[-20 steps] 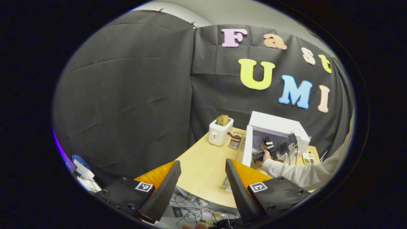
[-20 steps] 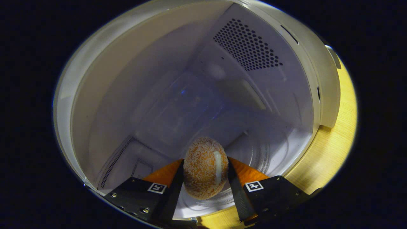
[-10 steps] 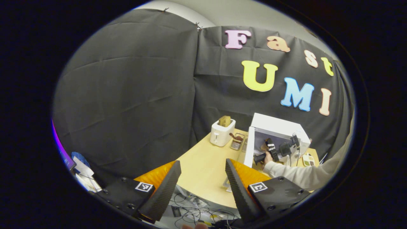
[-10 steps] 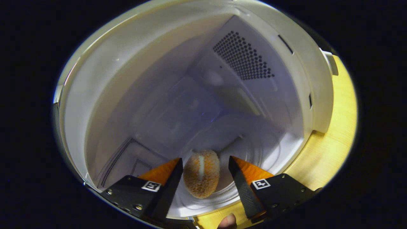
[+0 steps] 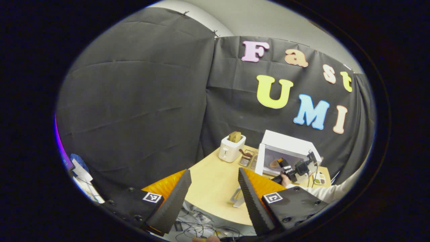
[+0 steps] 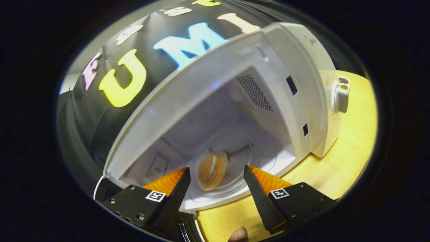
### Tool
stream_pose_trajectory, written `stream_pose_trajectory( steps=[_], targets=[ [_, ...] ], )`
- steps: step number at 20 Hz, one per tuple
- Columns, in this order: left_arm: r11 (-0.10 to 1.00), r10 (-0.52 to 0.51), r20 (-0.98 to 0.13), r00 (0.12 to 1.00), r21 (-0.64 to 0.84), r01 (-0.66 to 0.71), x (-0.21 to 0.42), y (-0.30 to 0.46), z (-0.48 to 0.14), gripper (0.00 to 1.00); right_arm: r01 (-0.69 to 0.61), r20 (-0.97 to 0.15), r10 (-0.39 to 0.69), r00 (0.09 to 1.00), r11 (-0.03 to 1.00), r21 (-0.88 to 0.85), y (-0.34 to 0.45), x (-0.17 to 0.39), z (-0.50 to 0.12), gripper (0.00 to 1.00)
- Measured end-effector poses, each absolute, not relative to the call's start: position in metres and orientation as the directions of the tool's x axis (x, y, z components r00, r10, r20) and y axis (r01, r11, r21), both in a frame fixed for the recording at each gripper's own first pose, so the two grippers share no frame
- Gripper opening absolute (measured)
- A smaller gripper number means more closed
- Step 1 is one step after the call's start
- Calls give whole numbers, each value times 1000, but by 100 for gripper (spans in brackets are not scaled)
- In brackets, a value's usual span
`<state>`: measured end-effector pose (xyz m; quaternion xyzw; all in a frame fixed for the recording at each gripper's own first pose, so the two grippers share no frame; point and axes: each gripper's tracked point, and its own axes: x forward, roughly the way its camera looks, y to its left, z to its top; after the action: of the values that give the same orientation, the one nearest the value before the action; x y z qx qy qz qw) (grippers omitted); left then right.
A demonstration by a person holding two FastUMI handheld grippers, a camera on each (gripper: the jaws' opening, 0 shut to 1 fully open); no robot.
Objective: Open the microwave oven with the left hand, put the food in, and close the microwave oven.
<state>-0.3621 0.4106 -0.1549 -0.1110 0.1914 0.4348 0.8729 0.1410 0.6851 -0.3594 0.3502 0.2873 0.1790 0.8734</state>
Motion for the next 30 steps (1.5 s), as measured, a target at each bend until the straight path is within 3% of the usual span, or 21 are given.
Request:
stream_pose_trajectory(
  steps=[6,7,10,11,12,23,25,27,30],
  targets=[
    [628,712,-324,623,-101,-771,-372,397,-140,89,-241,-347,596,724,690,682,626,83,-309,97],
    [642,700,-309,644,-121,-757,-374,393,-143,94,-254,-350,602,718,694,674,614,72,-304,97],
    [673,661,-295,689,-173,-719,-379,394,-163,89,-300,-364,611,703,719,627,577,41,-293,97],
    [679,654,-295,696,-176,-713,-380,397,-173,94,-318,-366,619,694,721,616,567,29,-290,97],
    [683,650,-305,696,-166,-711,-383,399,-180,88,-343,-362,638,680,712,612,559,18,-284,97],
    [647,690,-351,633,-92,-757,-376,364,-204,88,-694,-278,799,534,601,396,484,-49,-239,97],
    [640,697,-366,617,-71,-765,-366,363,-215,94,-728,-293,810,507,585,358,465,-55,-246,97],
    [642,700,-382,604,-34,-766,-359,363,-229,88,-742,-307,824,477,564,362,450,-60,-249,98],
    [670,660,-442,608,-21,-742,-342,373,-266,89,-738,-312,807,501,587,334,430,-59,-244,98]
  ],
)
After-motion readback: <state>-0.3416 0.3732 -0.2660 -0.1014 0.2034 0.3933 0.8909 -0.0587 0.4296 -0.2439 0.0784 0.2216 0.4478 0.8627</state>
